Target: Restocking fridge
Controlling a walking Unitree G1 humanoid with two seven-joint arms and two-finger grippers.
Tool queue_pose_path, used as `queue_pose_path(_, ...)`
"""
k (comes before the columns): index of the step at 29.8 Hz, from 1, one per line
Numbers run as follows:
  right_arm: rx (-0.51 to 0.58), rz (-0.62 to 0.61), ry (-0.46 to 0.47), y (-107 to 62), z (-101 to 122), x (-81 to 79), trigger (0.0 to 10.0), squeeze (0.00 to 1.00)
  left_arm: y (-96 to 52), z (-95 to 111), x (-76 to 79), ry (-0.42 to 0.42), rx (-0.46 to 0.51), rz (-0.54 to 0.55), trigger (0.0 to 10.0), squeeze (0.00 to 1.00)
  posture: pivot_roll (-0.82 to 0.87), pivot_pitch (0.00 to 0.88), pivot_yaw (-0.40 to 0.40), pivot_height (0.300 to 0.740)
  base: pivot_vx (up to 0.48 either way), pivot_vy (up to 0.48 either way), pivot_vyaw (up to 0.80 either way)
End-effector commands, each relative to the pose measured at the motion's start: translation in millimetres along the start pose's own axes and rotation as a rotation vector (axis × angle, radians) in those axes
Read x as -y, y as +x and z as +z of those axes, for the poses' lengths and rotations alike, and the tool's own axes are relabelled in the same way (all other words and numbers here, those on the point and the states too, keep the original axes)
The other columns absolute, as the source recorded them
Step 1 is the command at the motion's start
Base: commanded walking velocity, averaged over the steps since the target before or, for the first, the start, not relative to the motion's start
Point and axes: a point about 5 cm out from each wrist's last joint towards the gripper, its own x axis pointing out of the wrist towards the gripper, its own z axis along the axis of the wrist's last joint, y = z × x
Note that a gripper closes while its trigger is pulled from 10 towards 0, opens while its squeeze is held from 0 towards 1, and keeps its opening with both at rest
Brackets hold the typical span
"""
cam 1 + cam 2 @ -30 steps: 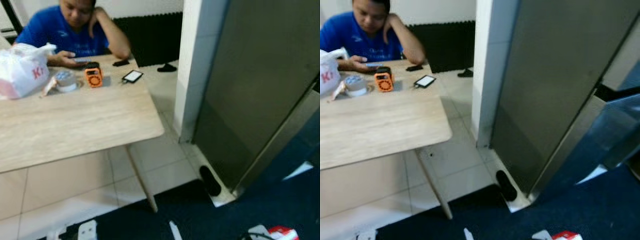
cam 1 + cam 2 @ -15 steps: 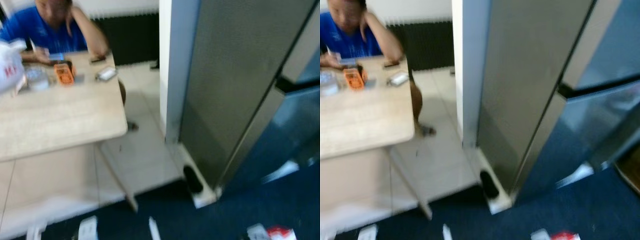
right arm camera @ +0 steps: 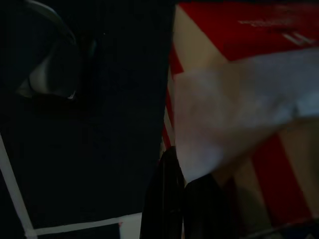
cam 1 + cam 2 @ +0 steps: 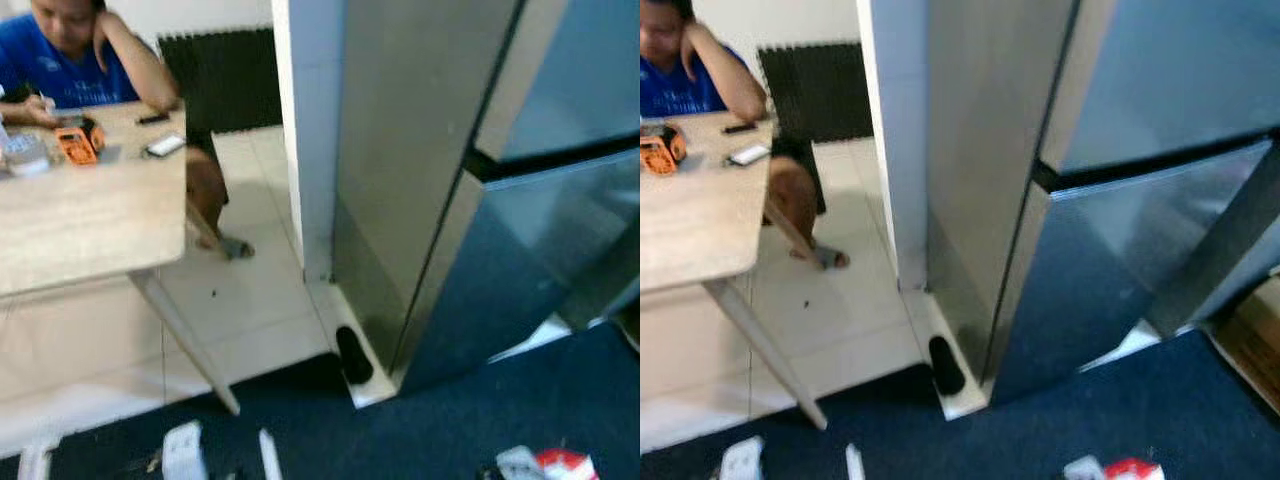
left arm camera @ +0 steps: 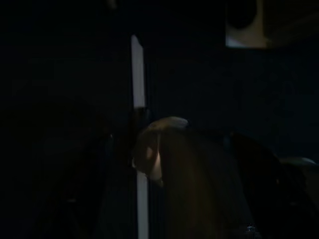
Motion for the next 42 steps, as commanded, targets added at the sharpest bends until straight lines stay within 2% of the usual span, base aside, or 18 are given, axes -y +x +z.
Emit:
queue_pose_path(1, 0.011, 0.003, -0.005, 0.1, 2.4, -1.8, 10.0, 0.00, -0.2, 2.4, -2.2, -0.008, 0.007, 0.008, 10.0, 0.00, -0.04, 0.000, 0.011, 0.740, 0.000, -0.431, 0.00)
queue_pose_path(13, -0.002, 0.008, -0.024, 0.3, 0.4, -3.7, 10.0, 0.00, 3.3, 16.9, 0.5, -0.007, 0.053, 0.010, 10.0, 0.00, -0.04, 0.000, 0.014, 0.740, 0.000, 0.000, -0.52)
queue_pose_path(23, -0.005, 0.007, -0.026, 0.3, -0.9, -3.8, 10.0, 0.00, 5.5, 47.7, -1.6, -0.018, 0.169, 0.016, 10.0, 0.00, -0.04, 0.000, 0.014, 0.740, 0.000, 0.000, -0.75)
queue_pose_path(26, -0.002, 0.006, -0.029, 0.3, -0.3, -3.6, 10.0, 0.00, 6.7, 77.0, 1.6, -0.010, 0.272, -0.006, 10.0, 0.00, -0.04, 0.000, 0.014, 0.740, 0.000, 0.000, -0.75)
queue_pose_path(27, -0.002, 0.006, -0.029, 0.3, -0.3, -3.6, 10.0, 0.00, 6.7, 77.0, 1.6, -0.010, 0.272, -0.006, 10.0, 0.00, -0.04, 0.000, 0.014, 0.740, 0.000, 0.000, -0.75)
queue_pose_path(28, 0.003, 0.005, -0.020, 0.2, 0.4, -3.2, 10.0, 0.00, 6.5, 95.1, 4.1, -0.003, 0.335, -0.021, 10.0, 0.00, -0.04, 0.000, 0.012, 0.740, 0.000, 0.000, 0.00)
queue_pose_path(29, 0.003, 0.005, -0.020, 0.2, 0.4, -3.2, 10.0, 0.00, 6.5, 95.1, 4.1, -0.003, 0.335, -0.021, 10.0, 0.00, -0.04, 0.000, 0.012, 0.740, 0.000, 0.000, 0.00)
queue_pose_path(30, 0.008, 0.003, -0.021, 0.2, 1.3, -2.6, 10.0, 0.00, 4.9, 119.9, 7.9, 0.018, 0.419, -0.041, 10.0, 0.00, -0.04, 0.000, 0.012, 0.740, 0.000, 0.000, 0.00)
queue_pose_path(31, 0.008, 0.003, -0.021, 0.2, 1.3, -2.6, 10.0, 0.00, 4.9, 119.9, 7.9, 0.018, 0.419, -0.041, 10.0, 0.00, -0.04, 0.000, 0.012, 0.740, 0.000, 0.000, 0.00)
queue_pose_path(32, 0.011, 0.002, -0.024, 0.1, 2.1, -2.1, 10.0, 0.00, 1.8, 144.0, 13.3, 0.035, 0.505, -0.073, 10.0, 0.00, -0.04, 0.000, 0.012, 0.740, 0.000, 0.000, 0.00)
queue_pose_path(33, 0.011, 0.002, -0.024, 0.1, 2.1, -2.1, 10.0, 0.00, 1.8, 144.0, 13.3, 0.035, 0.505, -0.073, 10.0, 0.00, -0.04, 0.000, 0.012, 0.740, 0.000, 0.000, 0.00)
queue_pose_path(34, 0.014, 0.001, -0.026, 0.1, 2.4, -1.7, 10.0, 0.00, -3.1, 169.2, 20.7, 0.043, 0.599, -0.124, 10.0, 0.34, -0.04, 0.000, 0.012, 0.740, 0.000, 0.000, 0.00)
queue_pose_path(35, 0.014, 0.001, -0.026, 0.1, 2.4, -1.7, 10.0, 0.00, -3.1, 169.2, 20.7, 0.043, 0.599, -0.124, 10.0, 0.34, -0.04, 0.000, 0.012, 0.740, 0.000, 0.000, 0.00)
queue_pose_path(36, 0.014, 0.001, -0.029, 0.1, 2.5, -1.6, 10.0, 0.00, -8.4, 189.7, 28.4, 0.046, 0.678, -0.183, 10.0, 1.00, -0.04, 0.000, 0.012, 0.740, 0.000, 0.000, 0.00)
queue_pose_path(38, 0.010, 0.003, -0.029, 0.1, 0.4, -1.8, 10.0, 0.00, -21.8, 226.0, 48.6, 0.065, 0.815, -0.362, 10.0, 1.00, -0.05, 0.000, 0.011, 0.740, 0.000, 0.000, 0.00)
queue_pose_path(39, 0.010, 0.003, -0.029, 0.1, 0.4, -1.8, 10.0, 0.00, -21.8, 226.0, 48.6, 0.065, 0.815, -0.362, 10.0, 1.00, -0.05, 0.000, 0.011, 0.740, 0.000, 0.000, 0.00)
queue_pose_path(40, 0.007, 0.003, -0.029, 0.2, -1.2, -2.0, 10.0, 0.00, -27.6, 237.3, 57.4, 0.083, 0.855, -0.448, 10.0, 1.00, -0.05, 0.000, 0.012, 0.740, 0.000, 0.000, 0.00)
queue_pose_path(42, 0.004, 0.004, -0.030, 0.2, -2.3, -2.1, 10.0, 0.00, -31.2, 243.2, 62.6, 0.096, 0.876, -0.499, 10.0, 1.00, -0.05, 0.000, 0.012, 0.740, 0.000, 0.000, 0.00)
